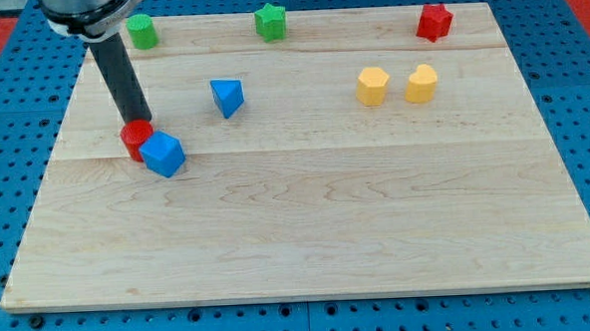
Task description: Move triangle to the center left of the board
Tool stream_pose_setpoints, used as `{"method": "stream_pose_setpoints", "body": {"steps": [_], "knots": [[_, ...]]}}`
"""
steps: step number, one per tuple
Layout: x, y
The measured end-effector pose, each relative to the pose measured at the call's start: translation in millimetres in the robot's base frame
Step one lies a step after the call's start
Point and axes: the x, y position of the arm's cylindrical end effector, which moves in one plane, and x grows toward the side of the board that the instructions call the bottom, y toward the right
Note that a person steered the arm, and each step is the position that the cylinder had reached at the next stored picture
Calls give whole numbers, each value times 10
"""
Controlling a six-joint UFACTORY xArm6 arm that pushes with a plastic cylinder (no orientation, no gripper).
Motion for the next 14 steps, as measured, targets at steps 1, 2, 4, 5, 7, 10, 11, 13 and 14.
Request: {"method": "stream_pose_setpoints", "body": {"steps": [1,2,4,5,7,10,11,13,14], "knots": [[247,156],[195,573],[-217,1538],[-597,1499],[-226,429],[206,290],[12,-227],[193,343],[-226,839]]}}
